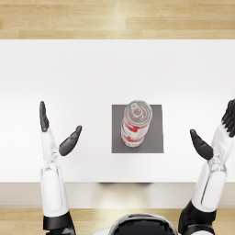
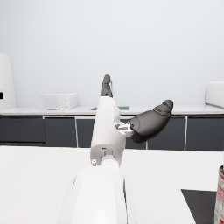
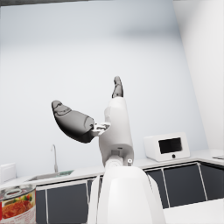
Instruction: Pick up the red can on the left and place it in the middle, then pick up the red can on the right and place it on top of the can in the middle
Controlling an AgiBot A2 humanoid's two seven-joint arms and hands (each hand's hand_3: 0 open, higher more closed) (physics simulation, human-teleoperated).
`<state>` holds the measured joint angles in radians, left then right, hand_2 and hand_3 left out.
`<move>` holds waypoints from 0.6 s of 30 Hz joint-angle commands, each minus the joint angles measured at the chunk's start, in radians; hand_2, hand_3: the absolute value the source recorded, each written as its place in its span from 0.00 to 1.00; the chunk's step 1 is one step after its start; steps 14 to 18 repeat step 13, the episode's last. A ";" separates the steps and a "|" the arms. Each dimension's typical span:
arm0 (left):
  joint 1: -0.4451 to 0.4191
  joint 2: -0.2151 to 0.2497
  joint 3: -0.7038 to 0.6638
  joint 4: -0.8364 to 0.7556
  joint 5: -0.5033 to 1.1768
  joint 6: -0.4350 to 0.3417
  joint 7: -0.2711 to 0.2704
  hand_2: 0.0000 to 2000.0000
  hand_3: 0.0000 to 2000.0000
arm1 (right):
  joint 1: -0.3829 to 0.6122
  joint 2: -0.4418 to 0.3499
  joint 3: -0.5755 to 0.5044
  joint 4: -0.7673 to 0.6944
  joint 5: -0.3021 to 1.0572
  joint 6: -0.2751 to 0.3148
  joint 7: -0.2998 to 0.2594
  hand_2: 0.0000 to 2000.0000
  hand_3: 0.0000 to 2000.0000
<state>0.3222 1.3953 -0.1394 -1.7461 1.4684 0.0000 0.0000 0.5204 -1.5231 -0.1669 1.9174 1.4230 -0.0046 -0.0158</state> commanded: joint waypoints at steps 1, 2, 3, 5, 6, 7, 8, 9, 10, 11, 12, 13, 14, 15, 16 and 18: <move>0.000 0.000 -0.001 0.000 0.000 0.000 0.000 0.00 0.00 | -0.004 -0.001 -0.005 -0.001 0.000 0.001 0.004 0.00 0.00; 0.000 0.000 -0.002 0.000 0.000 0.000 0.000 0.00 0.00 | -0.007 -0.002 -0.008 -0.002 0.000 0.002 0.008 0.00 0.00; 0.000 0.000 -0.003 0.000 0.000 0.000 0.000 0.00 0.00 | -0.009 -0.003 -0.011 -0.003 0.000 0.003 0.010 0.00 0.00; 0.000 0.000 -0.003 0.000 0.000 0.000 0.000 0.00 0.00 | -0.011 -0.003 -0.014 -0.003 0.000 0.004 0.013 0.00 0.00; 0.000 0.000 -0.004 0.000 0.000 0.000 0.000 0.00 0.00 | -0.012 -0.004 -0.014 -0.004 0.000 0.004 0.014 0.00 0.00; 0.000 0.000 -0.004 0.000 0.000 0.000 0.000 0.00 0.00 | -0.013 -0.004 -0.015 -0.004 0.000 0.004 0.014 0.00 0.00; 0.000 0.000 -0.004 0.000 0.000 0.000 0.000 0.00 0.00 | -0.013 -0.004 -0.016 -0.004 0.000 0.004 0.015 0.00 0.00; 0.000 0.001 -0.004 0.000 0.000 0.000 0.000 0.00 0.00 | -0.013 -0.004 -0.016 -0.004 0.000 0.004 0.015 0.00 0.00; 0.000 0.001 -0.004 0.000 0.000 0.000 0.000 0.00 0.00 | -0.013 -0.004 -0.016 -0.004 0.000 0.004 0.015 0.00 0.00; 0.000 0.001 -0.004 0.000 0.000 0.000 0.000 0.00 0.00 | -0.014 -0.004 -0.016 -0.004 0.000 0.004 0.015 0.00 0.00; 0.000 0.001 -0.004 0.000 0.000 0.000 0.000 0.00 0.00 | -0.014 -0.004 -0.016 -0.004 0.000 0.005 0.016 0.00 0.00; 0.000 0.001 -0.004 0.000 0.000 0.000 0.000 0.00 0.00 | -0.014 -0.004 -0.016 -0.004 0.000 0.005 0.016 0.00 0.00; 0.000 0.001 -0.004 0.000 0.000 0.000 0.000 0.00 0.00 | -0.014 -0.004 -0.016 -0.004 0.000 0.005 0.016 0.00 0.00; 0.000 0.001 -0.004 0.000 0.000 0.000 0.000 0.00 0.00 | -0.014 -0.004 -0.016 -0.004 0.000 0.005 0.016 0.00 0.00; 0.000 0.001 -0.004 0.000 0.000 0.000 0.000 0.00 0.00 | -0.014 -0.004 -0.016 -0.004 0.000 0.005 0.016 0.00 0.00; 0.000 0.001 -0.004 0.000 0.000 0.000 0.000 0.00 0.00 | -0.014 -0.004 -0.016 -0.004 0.000 0.005 0.016 0.00 0.00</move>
